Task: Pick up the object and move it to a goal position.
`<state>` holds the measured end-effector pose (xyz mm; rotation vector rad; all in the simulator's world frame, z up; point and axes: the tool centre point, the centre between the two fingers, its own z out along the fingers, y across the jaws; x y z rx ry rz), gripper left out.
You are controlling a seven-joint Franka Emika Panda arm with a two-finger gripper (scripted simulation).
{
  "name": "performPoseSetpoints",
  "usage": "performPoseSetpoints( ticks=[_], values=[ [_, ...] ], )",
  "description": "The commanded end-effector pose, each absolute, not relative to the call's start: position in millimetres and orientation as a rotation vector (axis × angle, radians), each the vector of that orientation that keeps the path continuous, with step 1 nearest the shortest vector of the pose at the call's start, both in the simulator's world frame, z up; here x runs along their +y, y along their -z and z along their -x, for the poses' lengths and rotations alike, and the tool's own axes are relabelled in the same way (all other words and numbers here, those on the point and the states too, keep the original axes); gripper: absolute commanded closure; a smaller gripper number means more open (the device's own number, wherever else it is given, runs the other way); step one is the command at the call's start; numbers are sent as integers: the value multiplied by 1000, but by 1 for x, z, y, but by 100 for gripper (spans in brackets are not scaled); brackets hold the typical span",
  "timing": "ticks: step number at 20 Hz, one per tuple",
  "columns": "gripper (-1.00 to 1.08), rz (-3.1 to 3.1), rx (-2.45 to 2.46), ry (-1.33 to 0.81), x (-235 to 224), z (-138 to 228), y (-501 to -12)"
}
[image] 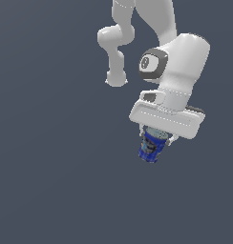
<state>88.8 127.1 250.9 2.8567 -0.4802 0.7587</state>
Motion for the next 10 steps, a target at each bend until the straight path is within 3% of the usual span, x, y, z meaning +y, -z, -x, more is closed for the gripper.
performPoseSetpoints(
  ticks=[1, 10],
  values=[
    [108, -2830, -512, -809, 138, -94, -265],
    [108, -2718, -621, -961, 178, -111, -308]
  ],
)
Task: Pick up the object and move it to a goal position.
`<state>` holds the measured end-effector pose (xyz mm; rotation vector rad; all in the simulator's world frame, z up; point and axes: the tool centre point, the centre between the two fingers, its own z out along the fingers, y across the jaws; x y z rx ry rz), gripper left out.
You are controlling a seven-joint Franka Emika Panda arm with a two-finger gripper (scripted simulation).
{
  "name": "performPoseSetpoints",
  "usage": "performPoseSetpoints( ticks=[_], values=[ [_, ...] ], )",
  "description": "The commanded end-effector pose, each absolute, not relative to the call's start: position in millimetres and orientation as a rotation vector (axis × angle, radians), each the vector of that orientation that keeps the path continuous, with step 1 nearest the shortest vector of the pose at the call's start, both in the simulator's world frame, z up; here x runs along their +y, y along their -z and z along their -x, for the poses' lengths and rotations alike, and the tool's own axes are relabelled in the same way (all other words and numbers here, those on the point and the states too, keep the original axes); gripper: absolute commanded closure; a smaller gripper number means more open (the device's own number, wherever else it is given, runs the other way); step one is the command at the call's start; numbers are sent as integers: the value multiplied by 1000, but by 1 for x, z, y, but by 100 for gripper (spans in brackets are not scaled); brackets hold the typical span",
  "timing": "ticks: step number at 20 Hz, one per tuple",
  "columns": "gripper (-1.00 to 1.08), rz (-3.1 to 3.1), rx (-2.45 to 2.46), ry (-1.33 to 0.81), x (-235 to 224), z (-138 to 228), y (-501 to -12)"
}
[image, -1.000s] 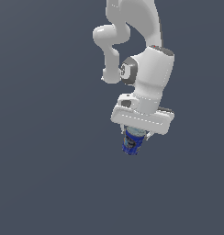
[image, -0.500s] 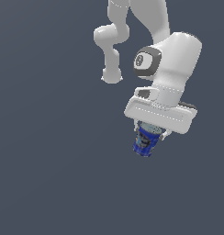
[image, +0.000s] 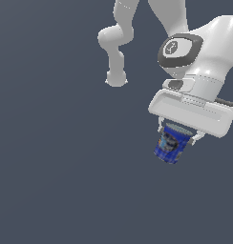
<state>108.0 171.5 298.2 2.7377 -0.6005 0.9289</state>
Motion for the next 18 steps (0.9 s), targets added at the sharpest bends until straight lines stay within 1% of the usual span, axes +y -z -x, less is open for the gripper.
performPoseSetpoints(
  ticks=[1, 10, 18],
  values=[
    [108, -2707, -632, -975, 182, -113, -313],
    [108, -2624, -702, -1067, 209, -124, -342],
    [108, -2607, -714, -1082, 214, -127, -347]
  ],
)
